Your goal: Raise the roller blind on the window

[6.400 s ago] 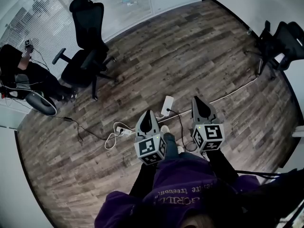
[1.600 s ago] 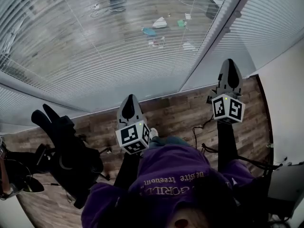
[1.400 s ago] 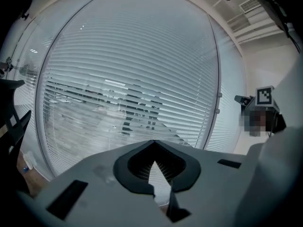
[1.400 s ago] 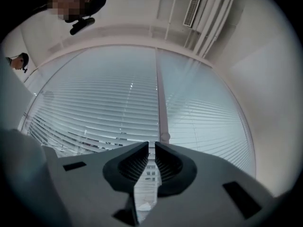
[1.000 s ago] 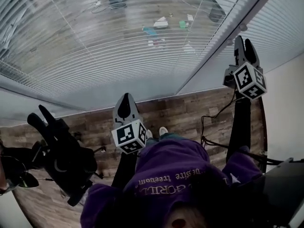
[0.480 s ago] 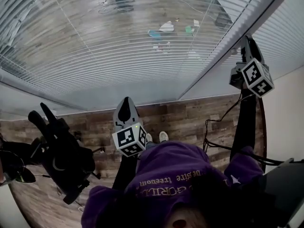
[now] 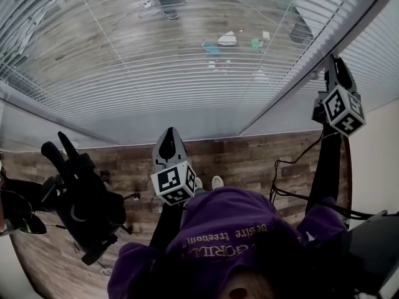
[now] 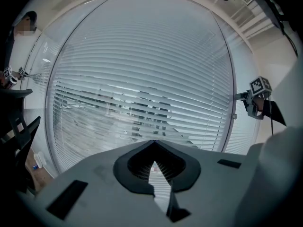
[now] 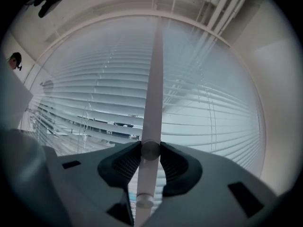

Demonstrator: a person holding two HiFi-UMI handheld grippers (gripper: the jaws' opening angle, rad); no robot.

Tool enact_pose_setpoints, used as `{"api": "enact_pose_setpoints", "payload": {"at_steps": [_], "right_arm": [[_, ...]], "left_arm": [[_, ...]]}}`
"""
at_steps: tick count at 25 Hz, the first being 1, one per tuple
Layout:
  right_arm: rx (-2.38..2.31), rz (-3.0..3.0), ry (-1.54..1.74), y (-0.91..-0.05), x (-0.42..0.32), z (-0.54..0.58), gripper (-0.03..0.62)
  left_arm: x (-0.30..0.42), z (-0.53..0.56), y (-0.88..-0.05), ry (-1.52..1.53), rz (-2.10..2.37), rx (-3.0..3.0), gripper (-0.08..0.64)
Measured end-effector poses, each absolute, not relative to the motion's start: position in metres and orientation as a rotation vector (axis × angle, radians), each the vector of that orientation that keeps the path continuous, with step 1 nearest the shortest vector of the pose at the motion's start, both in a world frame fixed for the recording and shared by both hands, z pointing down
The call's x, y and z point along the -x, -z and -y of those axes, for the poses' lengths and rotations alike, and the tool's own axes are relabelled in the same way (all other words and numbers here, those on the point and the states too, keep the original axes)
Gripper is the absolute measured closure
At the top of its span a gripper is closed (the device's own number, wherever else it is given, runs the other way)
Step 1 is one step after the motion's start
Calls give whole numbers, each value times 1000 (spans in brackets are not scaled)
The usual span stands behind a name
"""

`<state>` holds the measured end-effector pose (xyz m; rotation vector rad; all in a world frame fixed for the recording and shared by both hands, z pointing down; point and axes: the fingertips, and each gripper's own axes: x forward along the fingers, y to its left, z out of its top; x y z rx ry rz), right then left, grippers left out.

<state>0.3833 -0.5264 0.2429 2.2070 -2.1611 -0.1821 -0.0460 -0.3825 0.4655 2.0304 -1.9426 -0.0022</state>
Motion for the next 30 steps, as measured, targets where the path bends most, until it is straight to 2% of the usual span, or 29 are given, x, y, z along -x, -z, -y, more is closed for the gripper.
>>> {"api": "enact_pose_setpoints", "payload": {"at_steps": [8, 10, 17, 25, 27, 30], "right_arm": [[-2142, 2084, 290, -244, -381, 527, 466], [-2148, 2115, 231, -245, -382, 527, 466], [-2348, 2343, -300, -241, -387, 526, 468], [-2454, 2591, -1103, -244, -393, 526, 468], [-2433, 2607, -1041, -244, -393, 527, 468], [-2340, 2524, -629, -242, -386, 529, 466]], "left_arm": [[41, 383, -468, -4, 1931, -2035, 558], [41, 382, -469, -5, 1933, -2031, 558], [44, 378, -469, -1, 1944, -2020, 558], [47, 378, -467, 6, 1947, -2023, 558], [47, 379, -467, 6, 1949, -2023, 558], [47, 381, -467, 5, 1948, -2025, 558]]}}
